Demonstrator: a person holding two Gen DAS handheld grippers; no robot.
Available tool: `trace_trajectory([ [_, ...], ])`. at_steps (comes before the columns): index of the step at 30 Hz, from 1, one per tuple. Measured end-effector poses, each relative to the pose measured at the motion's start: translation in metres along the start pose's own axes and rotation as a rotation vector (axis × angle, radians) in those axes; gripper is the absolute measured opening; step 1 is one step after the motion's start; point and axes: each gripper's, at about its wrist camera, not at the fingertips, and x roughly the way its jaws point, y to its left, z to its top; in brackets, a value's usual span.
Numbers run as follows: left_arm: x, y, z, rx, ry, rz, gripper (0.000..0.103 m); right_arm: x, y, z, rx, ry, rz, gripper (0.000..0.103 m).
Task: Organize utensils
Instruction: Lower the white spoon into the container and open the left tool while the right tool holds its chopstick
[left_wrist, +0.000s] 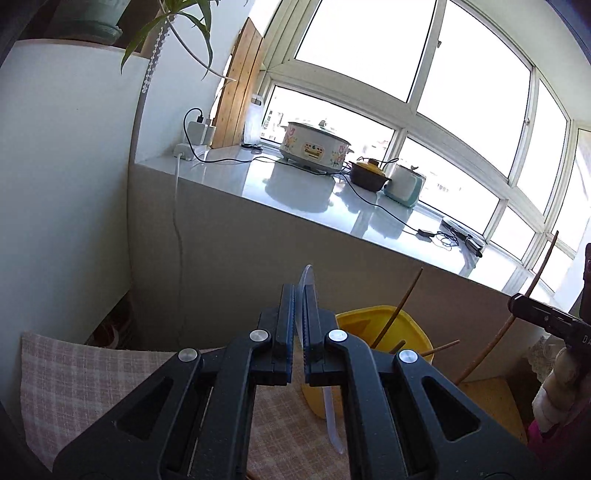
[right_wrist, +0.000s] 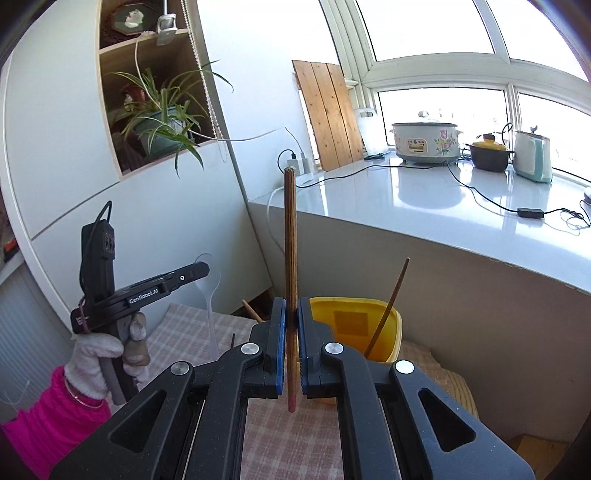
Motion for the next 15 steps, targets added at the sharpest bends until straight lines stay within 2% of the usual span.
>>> trace_trajectory([
  [8, 0.024, -0.02, 0.024, 0.06, -0.037, 0.029, 0.001, -0.007, -0.009, 0.015, -0.006, -0.037, -0.028, 0.005],
  [15, 0.05, -0.025, 0.036, 0.045, -0.039, 0.007, 0.001, -0.001, -0.02, 0.025, 0.015, -0.046, -0.036, 0.005],
])
